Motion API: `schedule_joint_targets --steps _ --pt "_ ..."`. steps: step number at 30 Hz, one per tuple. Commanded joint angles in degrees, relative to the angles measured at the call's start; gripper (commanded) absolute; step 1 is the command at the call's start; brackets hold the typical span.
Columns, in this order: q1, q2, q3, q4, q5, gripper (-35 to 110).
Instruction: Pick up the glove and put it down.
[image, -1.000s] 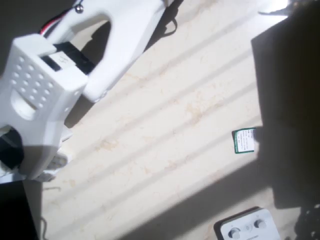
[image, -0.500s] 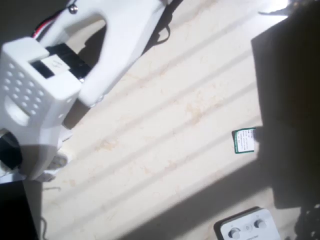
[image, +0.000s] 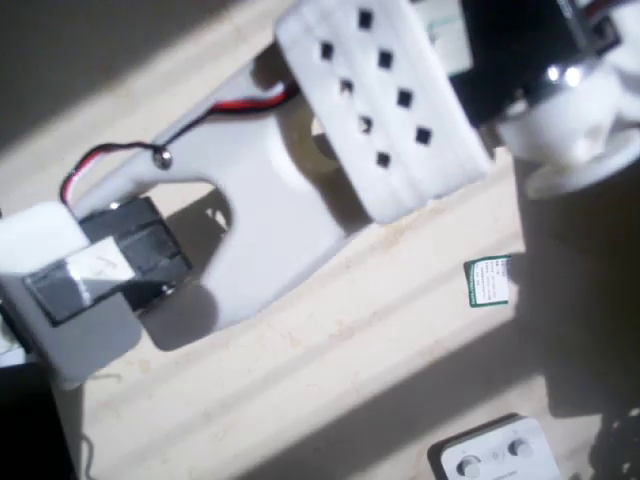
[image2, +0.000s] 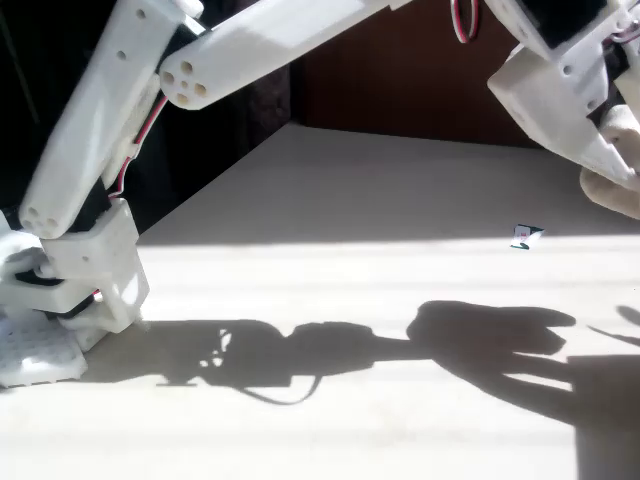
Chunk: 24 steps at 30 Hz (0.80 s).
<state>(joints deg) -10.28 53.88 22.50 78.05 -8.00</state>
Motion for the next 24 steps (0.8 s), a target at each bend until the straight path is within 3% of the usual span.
schedule_joint_targets --steps 1,14,24 --pt "6.06 5.54 -2.37 2.37 -0.09 0" --pt "25.22 3.08 -1.67 9.14 -0.18 0" --pt "27.95 -6.77 -1.67 10.2 -4.75 0"
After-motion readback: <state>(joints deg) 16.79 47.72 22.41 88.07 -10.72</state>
